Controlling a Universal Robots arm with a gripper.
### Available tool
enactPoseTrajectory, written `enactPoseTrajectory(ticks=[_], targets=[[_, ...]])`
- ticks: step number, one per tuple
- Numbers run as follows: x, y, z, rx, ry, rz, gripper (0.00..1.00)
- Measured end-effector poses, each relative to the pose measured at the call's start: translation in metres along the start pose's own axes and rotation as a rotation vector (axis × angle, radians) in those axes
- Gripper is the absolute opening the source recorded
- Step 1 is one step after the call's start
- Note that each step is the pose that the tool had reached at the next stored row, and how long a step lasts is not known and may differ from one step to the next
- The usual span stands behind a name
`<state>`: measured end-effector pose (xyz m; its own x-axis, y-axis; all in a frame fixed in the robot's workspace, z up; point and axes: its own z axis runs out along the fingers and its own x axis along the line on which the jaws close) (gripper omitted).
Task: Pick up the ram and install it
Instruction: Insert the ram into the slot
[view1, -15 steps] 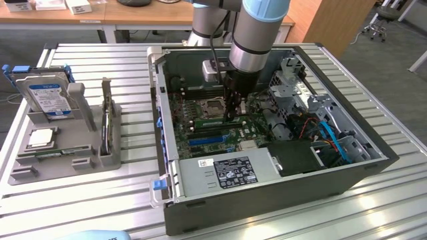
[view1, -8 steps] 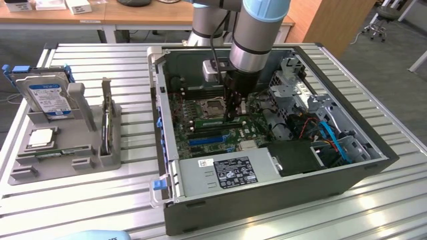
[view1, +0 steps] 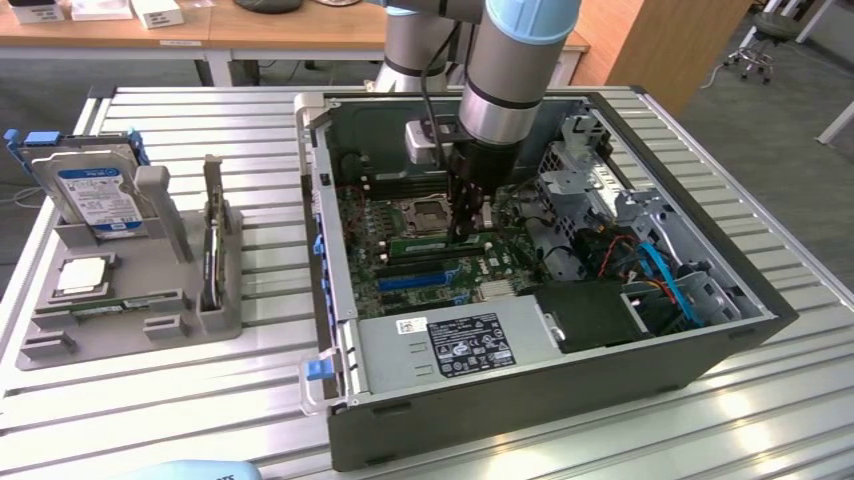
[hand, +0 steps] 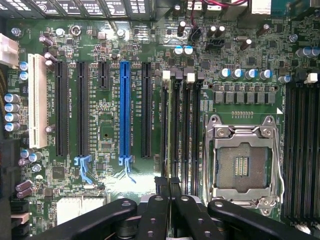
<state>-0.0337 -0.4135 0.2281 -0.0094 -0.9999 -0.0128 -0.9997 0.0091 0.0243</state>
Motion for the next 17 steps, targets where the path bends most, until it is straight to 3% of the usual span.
enactPoseTrajectory(ticks=[17], targets=[[0.0000,0.0014,0.0010,-0.0001,0.0003,-0.015,0.12]])
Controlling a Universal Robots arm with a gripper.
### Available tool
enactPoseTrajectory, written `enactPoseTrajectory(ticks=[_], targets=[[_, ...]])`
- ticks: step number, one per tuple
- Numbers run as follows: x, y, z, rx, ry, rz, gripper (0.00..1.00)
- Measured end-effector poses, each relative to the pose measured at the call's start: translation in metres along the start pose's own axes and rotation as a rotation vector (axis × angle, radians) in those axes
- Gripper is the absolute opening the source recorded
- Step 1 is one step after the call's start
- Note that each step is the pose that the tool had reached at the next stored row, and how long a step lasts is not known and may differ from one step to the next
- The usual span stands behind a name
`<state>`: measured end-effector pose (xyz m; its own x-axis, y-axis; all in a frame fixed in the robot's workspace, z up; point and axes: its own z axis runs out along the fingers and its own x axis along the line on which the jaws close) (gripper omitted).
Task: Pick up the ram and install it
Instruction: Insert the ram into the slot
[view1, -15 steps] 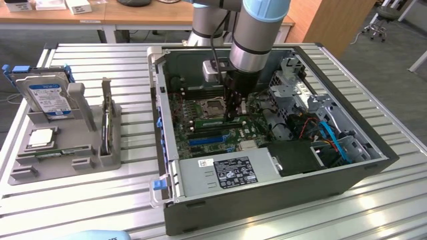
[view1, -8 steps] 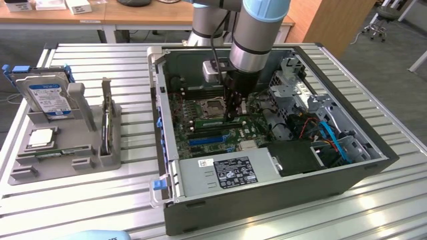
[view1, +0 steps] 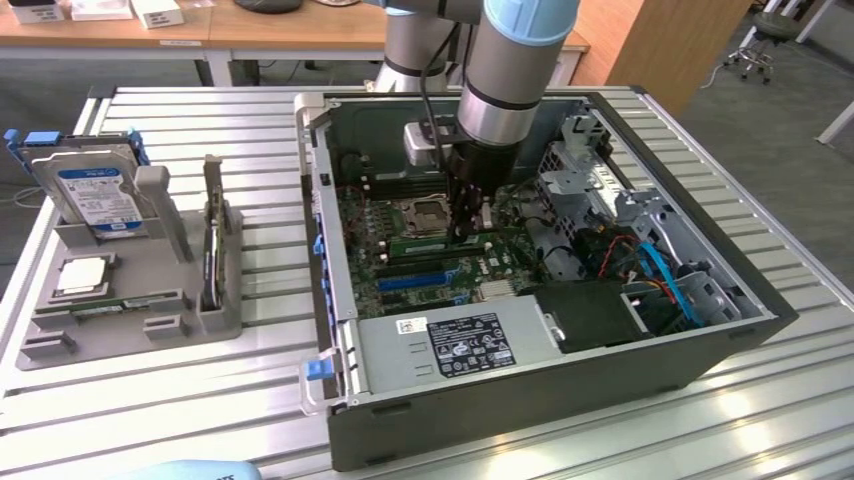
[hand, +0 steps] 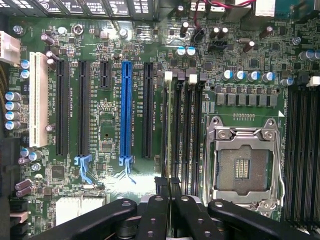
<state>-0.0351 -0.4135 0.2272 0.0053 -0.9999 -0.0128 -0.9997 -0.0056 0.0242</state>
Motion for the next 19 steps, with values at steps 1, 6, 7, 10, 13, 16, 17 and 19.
enactPoseTrajectory(ticks=[1,6,7,10,13,16,17,19], targets=[[0.0000,0.0002,0.0001,0.0001,0.0000,0.000,0.12],[0.0000,0.0012,0.0013,-0.0002,0.0000,0.000,0.12],[0.0000,0.0012,0.0018,0.0000,-0.0002,0.000,0.12],[0.0001,0.0012,0.0028,-0.0001,0.0002,0.000,0.12],[0.0000,0.0013,0.0028,-0.0002,0.0002,0.000,0.12],[0.0000,0.0012,0.0037,0.0000,-0.0003,0.000,0.12],[0.0000,0.0012,0.0038,0.0000,-0.0001,0.000,0.12],[0.0000,0.0013,0.0037,-0.0001,0.0000,0.000,0.12]])
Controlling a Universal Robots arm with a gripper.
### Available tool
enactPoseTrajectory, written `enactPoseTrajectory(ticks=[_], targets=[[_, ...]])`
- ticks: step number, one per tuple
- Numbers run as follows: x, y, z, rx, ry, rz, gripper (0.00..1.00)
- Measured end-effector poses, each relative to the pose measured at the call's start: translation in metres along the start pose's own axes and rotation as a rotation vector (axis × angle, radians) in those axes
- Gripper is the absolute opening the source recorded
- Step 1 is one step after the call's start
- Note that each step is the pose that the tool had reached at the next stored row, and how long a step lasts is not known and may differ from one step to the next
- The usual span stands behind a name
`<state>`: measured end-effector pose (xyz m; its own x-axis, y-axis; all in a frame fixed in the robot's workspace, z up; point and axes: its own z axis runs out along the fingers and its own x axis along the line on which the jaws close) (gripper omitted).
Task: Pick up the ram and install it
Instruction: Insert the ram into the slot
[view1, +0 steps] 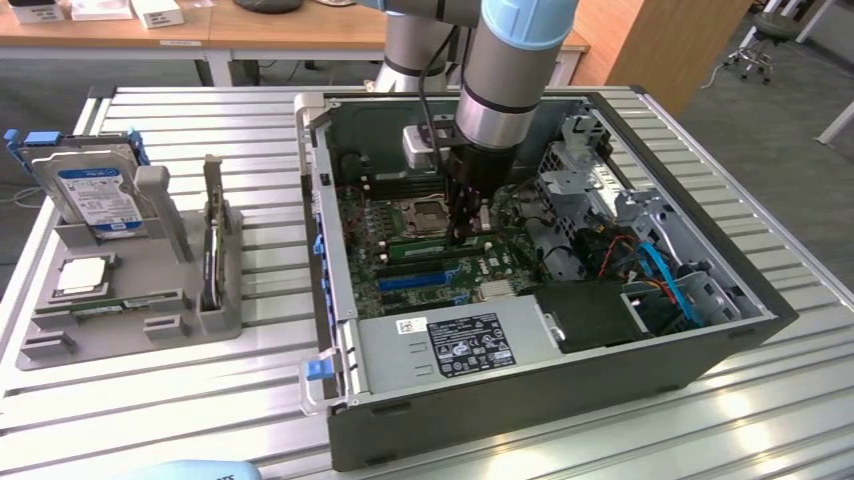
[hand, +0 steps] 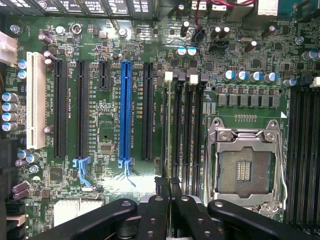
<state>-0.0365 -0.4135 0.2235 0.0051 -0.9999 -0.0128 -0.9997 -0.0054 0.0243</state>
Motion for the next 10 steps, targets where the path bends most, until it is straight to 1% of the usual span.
enactPoseTrajectory(ticks=[5,6,7,8,10], targets=[[0.0000,0.0001,0.0000,-0.0001,0.0000,0.000,0.13],[0.0000,0.0000,0.0000,0.0000,0.0001,0.000,0.18],[0.0000,0.0001,0.0000,0.0000,0.0001,0.000,0.18],[0.0000,0.0000,0.0000,0.0000,0.0000,0.000,0.25],[0.0000,0.0000,0.0000,0.0000,0.0000,0.000,0.25]])
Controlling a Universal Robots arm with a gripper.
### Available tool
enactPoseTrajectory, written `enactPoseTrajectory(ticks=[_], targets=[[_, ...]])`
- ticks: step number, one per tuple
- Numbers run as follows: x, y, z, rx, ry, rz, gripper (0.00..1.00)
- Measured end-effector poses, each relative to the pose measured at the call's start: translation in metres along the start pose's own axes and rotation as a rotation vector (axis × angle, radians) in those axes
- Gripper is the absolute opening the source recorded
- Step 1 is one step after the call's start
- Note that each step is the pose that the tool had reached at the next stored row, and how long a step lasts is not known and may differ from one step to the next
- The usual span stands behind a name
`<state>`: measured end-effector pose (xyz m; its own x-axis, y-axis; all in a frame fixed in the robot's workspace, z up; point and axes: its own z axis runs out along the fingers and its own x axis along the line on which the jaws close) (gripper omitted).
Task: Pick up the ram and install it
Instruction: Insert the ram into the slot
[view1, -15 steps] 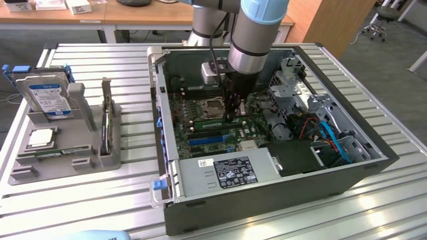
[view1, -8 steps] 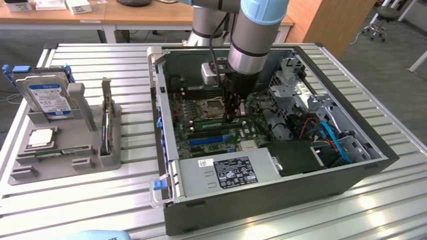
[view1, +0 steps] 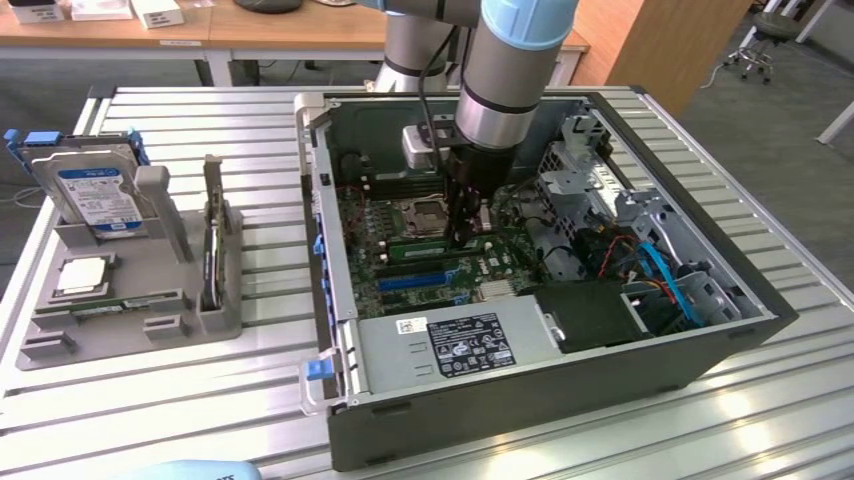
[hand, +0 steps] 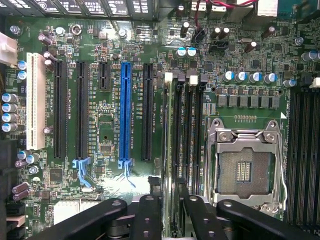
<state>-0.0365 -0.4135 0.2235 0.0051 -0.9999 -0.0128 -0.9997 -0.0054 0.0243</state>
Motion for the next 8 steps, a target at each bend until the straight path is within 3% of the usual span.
enactPoseTrajectory(ticks=[8], targets=[[-0.0001,0.0001,-0.0058,0.0001,0.0000,0.000,0.25]])
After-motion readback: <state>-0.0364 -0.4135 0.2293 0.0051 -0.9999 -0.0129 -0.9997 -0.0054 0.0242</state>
